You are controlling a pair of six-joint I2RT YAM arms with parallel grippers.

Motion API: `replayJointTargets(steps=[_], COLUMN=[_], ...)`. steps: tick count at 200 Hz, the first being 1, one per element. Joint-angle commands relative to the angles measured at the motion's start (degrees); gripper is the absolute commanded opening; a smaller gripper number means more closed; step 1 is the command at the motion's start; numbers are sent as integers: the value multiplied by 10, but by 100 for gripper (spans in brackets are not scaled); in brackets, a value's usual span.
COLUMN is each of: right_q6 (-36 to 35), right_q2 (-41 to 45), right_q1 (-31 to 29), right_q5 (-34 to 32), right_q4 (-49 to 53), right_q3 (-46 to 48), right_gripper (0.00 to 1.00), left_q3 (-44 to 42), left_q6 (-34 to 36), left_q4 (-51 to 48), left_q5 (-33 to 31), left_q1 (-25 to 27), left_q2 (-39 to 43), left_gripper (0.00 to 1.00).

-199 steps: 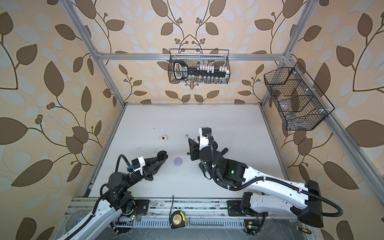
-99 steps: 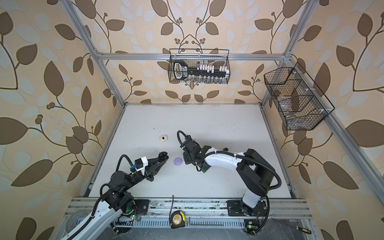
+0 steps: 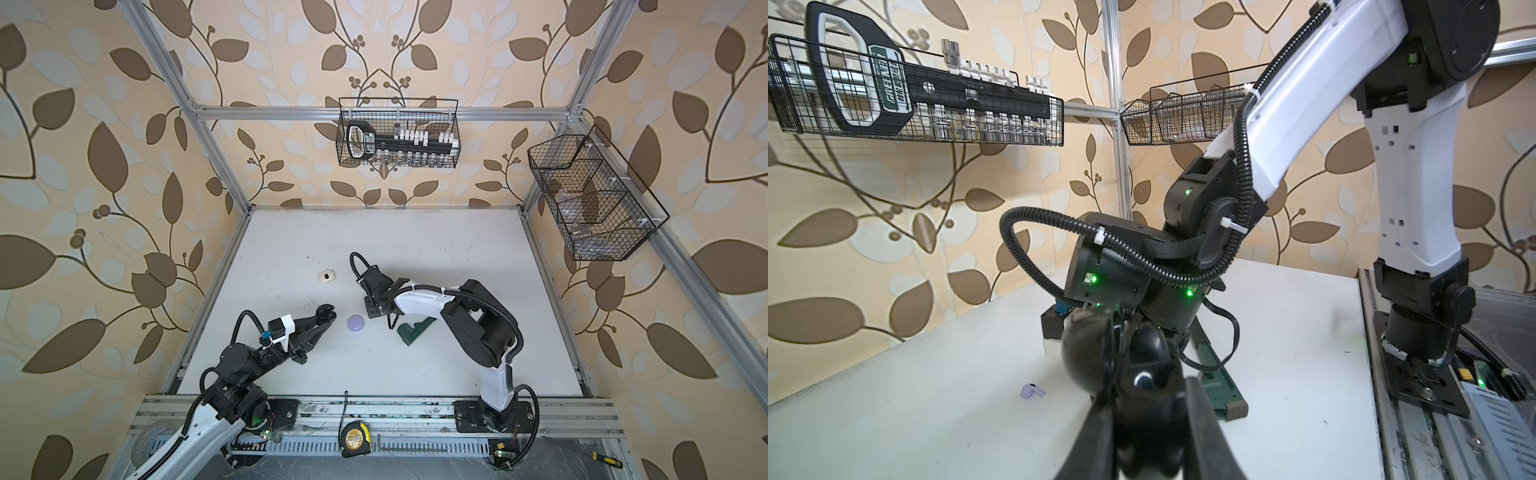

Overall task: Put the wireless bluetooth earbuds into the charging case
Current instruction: 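Open the right gripper and move it back to the other black earbud, then close the right gripper on the second black earbud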

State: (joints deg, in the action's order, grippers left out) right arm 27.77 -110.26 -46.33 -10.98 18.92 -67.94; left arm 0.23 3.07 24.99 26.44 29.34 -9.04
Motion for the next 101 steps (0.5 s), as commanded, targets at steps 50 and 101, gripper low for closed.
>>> replayJointTargets(steps=[50, 101], right_q6=[10, 23], right_q2=[-15, -6], right_q1=[-1, 1], right_q5=[-52, -45], right_q4=[30, 13], right_q3=[-2, 19], right_gripper=[31, 25], left_q3=[23, 22], left_q6=[10, 10], left_q4=[18, 18], left_q5=[-6, -6], left_q1=[5, 5], left_q2=[7, 8], left_gripper=[0, 0])
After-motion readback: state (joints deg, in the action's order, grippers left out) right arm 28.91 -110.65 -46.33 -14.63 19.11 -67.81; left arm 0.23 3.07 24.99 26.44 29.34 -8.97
